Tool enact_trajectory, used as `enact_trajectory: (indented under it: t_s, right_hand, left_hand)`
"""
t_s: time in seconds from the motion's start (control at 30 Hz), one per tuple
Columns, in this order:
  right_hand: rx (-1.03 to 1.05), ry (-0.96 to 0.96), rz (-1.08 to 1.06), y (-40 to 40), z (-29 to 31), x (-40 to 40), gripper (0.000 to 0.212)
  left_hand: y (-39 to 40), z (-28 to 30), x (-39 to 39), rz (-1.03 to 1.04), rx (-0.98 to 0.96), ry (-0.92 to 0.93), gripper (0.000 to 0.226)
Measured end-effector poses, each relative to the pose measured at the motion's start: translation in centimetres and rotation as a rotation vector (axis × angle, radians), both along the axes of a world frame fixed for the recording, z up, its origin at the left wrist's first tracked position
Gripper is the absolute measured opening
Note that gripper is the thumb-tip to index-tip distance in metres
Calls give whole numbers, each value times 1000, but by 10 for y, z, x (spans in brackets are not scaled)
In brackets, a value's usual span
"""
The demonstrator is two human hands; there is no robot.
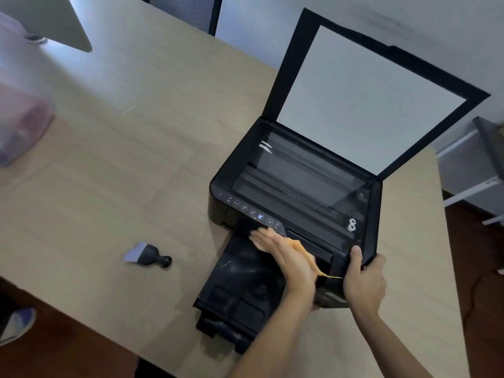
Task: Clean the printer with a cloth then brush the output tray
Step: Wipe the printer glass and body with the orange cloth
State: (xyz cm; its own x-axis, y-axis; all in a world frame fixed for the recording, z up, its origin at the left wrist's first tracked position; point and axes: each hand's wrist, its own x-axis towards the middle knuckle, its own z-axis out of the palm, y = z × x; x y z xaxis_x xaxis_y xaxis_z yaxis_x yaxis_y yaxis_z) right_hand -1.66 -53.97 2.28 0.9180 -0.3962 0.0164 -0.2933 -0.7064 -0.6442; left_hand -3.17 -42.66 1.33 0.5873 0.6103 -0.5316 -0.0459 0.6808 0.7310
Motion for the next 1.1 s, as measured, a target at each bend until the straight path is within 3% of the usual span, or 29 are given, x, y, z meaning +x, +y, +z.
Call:
enact_trajectory:
  t_s: [0.07, 0.13, 0.23, 0.3, 0.4, 0.5, 0.57, 0.63, 0.7, 0.83, 0.87, 0.97, 1.1]
  right_hand:
    - [6, 0, 10, -2, 1, 1, 39]
    - [3, -7, 8, -1, 0, 0, 37]
    - [-13, -25, 0, -1, -3, 0, 37]
    - [-25, -39, -4, -2, -4, 0, 38]
    - [-28, -38, 2, -3, -3, 1, 39]
    - [-23, -23, -2, -1, -1, 0, 39]
    - [-25, -19, -13, 0, -1, 0, 38]
    - [-32, -21, -10, -1, -2, 0, 38]
    - [-39, -27, 2, -1, -4, -1, 42]
    - [-16, -11, -8, 0, -4, 0, 42]
    - [-12, 9, -17, 0, -4, 1, 39]
    - [-37, -6, -1, 0, -3, 0, 35]
    - [-26, -70, -20, 3, -2, 0, 51]
  left_hand:
    - [35, -2, 6, 118, 332, -24, 105]
    - [85, -21, 19, 231, 436, -55, 87]
    - [151, -51, 38, 337, 199, -192, 68]
    - [155, -58, 44, 366, 18, -166, 73]
    - [114, -60, 41, 238, -45, 55, 90]
    - [53, -47, 29, 89, -233, 73, 105]
    - [8, -22, 20, -27, -274, 125, 96]
    - [-21, 9, 3, -198, -319, 108, 109]
    - [-32, 21, -8, -311, -254, 154, 115]
    - [-40, 19, -21, -553, 116, 247, 129]
    - [-42, 22, -28, -617, 214, 252, 119]
    - [-44, 30, -47, -719, 364, 150, 52]
    - [-34, 16, -54, -722, 383, 170, 37]
